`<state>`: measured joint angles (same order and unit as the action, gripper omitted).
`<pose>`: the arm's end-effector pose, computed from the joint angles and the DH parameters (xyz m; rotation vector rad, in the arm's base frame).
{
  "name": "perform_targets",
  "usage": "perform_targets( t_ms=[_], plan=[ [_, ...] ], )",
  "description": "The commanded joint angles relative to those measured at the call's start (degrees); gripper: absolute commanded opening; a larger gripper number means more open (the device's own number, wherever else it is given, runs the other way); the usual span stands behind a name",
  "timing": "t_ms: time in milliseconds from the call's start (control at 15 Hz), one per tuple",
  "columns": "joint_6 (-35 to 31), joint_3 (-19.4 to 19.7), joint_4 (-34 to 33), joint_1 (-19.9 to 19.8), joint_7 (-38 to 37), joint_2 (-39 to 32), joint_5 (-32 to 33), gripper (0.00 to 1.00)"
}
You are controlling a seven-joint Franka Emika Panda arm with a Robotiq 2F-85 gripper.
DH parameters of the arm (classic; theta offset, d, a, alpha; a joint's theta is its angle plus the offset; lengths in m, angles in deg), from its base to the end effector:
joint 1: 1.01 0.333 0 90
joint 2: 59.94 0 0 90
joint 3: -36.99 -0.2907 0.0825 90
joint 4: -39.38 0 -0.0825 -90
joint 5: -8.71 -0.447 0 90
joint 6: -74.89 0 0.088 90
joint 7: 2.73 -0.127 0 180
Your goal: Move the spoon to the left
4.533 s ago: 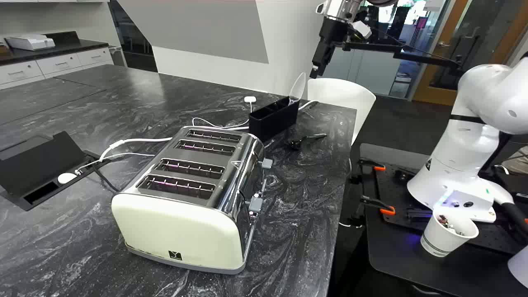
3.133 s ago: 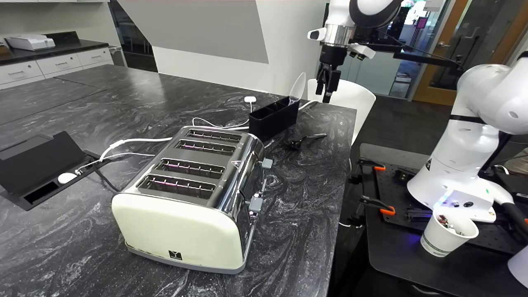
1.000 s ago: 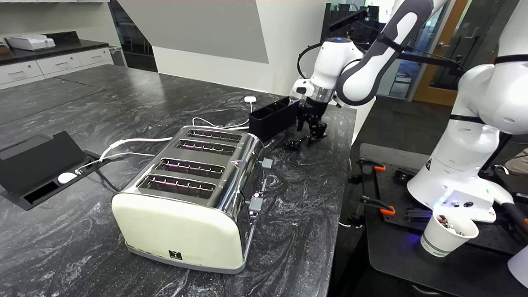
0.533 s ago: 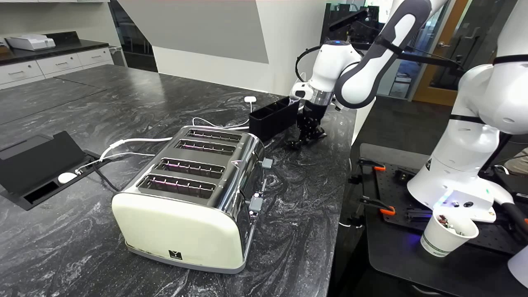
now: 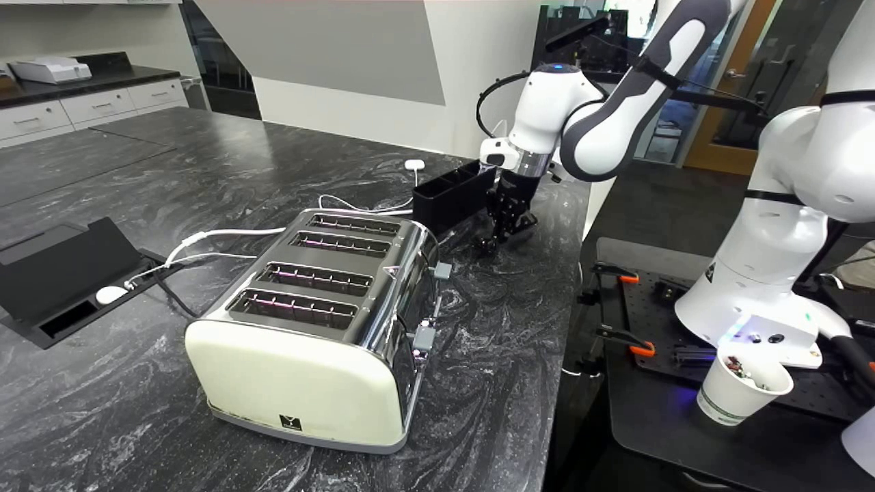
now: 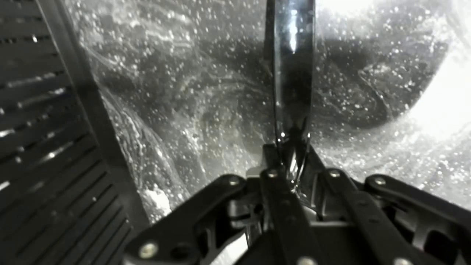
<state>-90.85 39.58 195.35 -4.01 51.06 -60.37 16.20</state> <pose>0.4448 -0.0365 0.1353 2.6736 1.4010 0.1817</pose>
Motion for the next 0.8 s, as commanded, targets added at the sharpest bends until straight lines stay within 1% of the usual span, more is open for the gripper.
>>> perform_targets(
  t_ms=[0,67,200,467,600,733],
  plan=[
    [6.54,-2.94,-0.42,3.02,2.17,3.66,1.88,0.05],
    [7.68,-4.04,-1.00,4.31,2.95,3.44,1.60,0.05],
    [8.76,-5.76,-2.19,5.99,0.08,3.28,5.08,0.05],
    [8.37,-8.49,-4.75,8.59,-3.87,1.68,9.90,0.05],
    [8.33,-9.47,-5.09,9.64,-5.28,1.25,9.86,0.05],
    [8.53,-10.32,-4.59,10.69,-4.72,1.13,8.21,0.05]
  ],
)
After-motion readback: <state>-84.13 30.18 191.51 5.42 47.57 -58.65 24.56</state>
